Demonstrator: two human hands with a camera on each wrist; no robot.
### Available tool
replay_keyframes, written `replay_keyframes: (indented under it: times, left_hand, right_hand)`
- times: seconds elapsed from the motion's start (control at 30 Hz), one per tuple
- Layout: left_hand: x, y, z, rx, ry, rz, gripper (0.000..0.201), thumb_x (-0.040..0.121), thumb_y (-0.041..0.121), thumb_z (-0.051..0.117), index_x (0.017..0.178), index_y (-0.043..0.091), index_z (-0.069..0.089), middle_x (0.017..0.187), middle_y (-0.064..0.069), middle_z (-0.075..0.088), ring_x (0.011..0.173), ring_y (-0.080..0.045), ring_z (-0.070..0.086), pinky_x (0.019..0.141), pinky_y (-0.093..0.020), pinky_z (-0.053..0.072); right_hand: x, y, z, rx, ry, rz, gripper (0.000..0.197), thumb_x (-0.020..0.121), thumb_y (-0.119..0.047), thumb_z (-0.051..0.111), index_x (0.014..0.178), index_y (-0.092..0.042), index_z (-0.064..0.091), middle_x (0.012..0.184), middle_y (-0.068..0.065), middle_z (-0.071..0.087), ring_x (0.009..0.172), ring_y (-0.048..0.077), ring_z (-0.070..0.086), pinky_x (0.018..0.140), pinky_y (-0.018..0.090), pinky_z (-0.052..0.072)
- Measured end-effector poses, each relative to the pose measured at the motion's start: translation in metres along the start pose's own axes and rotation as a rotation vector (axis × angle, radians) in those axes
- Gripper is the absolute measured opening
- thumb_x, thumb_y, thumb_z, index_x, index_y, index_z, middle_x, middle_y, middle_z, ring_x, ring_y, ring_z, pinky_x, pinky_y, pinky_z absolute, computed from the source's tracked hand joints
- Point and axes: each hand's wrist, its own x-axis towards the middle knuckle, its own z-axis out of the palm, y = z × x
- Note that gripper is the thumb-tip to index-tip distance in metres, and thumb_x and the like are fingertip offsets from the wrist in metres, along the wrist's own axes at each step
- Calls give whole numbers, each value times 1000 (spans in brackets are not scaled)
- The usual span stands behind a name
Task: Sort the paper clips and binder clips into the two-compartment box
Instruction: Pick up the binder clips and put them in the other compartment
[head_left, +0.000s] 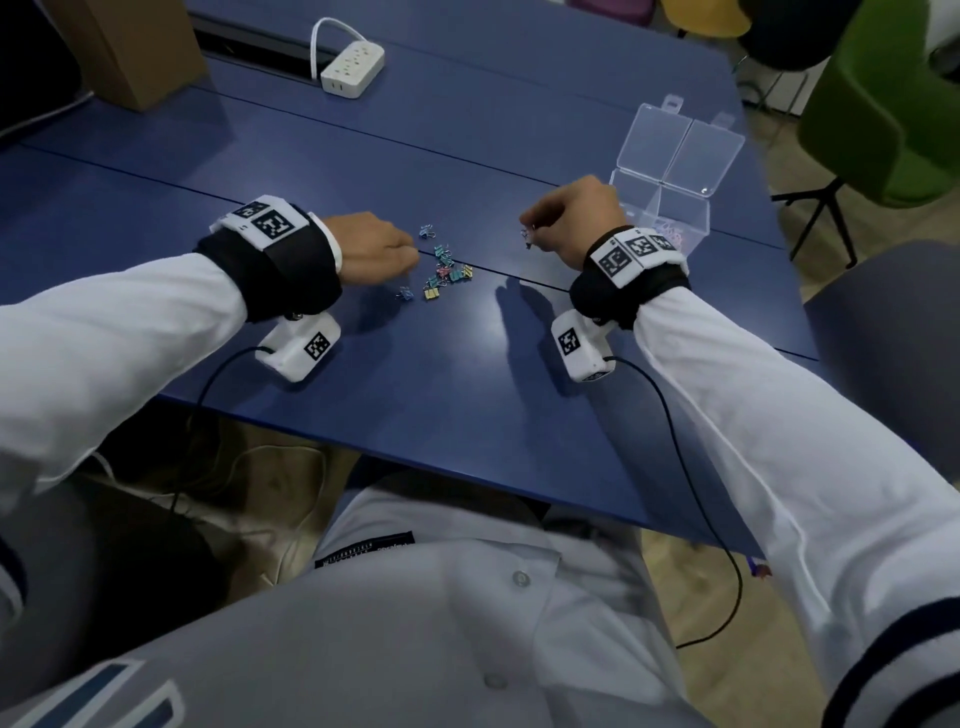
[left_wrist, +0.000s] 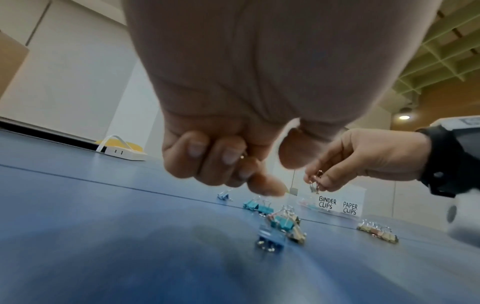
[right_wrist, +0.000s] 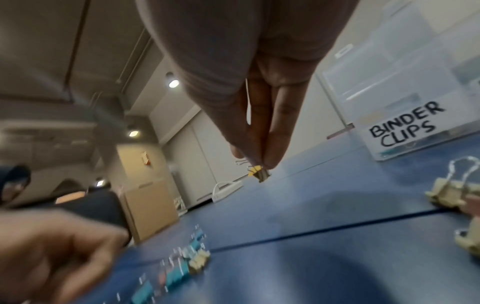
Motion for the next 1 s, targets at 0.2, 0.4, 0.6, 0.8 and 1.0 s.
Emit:
replay_keyframes:
  times: [0.2,0.4,0.6,0.8,1.0]
  left_hand:
    - [2,-3,11,150,-23,20,29,82,49,63,90,22,55,84,-1,61,80,-22,55,74,-31,46]
    - [9,0,13,137,-45,39,24,92,44,51,92,21,50,93,-4,64,85,-24,54,79,-33,45]
    - [25,49,-31,8,127,96,29,94,37,50,107,12,56,103,-9,62,98,-27,56,83,-30,39]
    - [91,151,-77,-82,232,184,25,93,33,51,97,11,63,109,-15,68,105,-31,60,86,-30,44]
    - [154,201,-83,57,138,188,33,86,35,52,95,6,66,104,-15,70,96,-34,64,89,-41,52]
  right_hand:
    - [2,15,-23,206,89,45,18,79,-7,72,97,-11,76,86,11,73,65,8,66,77,19,57]
    - [19,36,-59,242,289,101,22,74,-9,70,94,-17,77,82,3,72,73,9,65,82,26,57]
    - [37,68,-74,134,286,223,25,74,-3,69,93,-16,77,91,8,75,70,12,63,84,32,58]
    - [30,72,-76,-8,104,191,35,82,-5,67,116,-12,69,112,8,71,104,18,66,99,32,50]
    - [12,85,-82,124,284,189,42,81,5,51,114,-12,71,111,8,72,107,16,66,102,30,48]
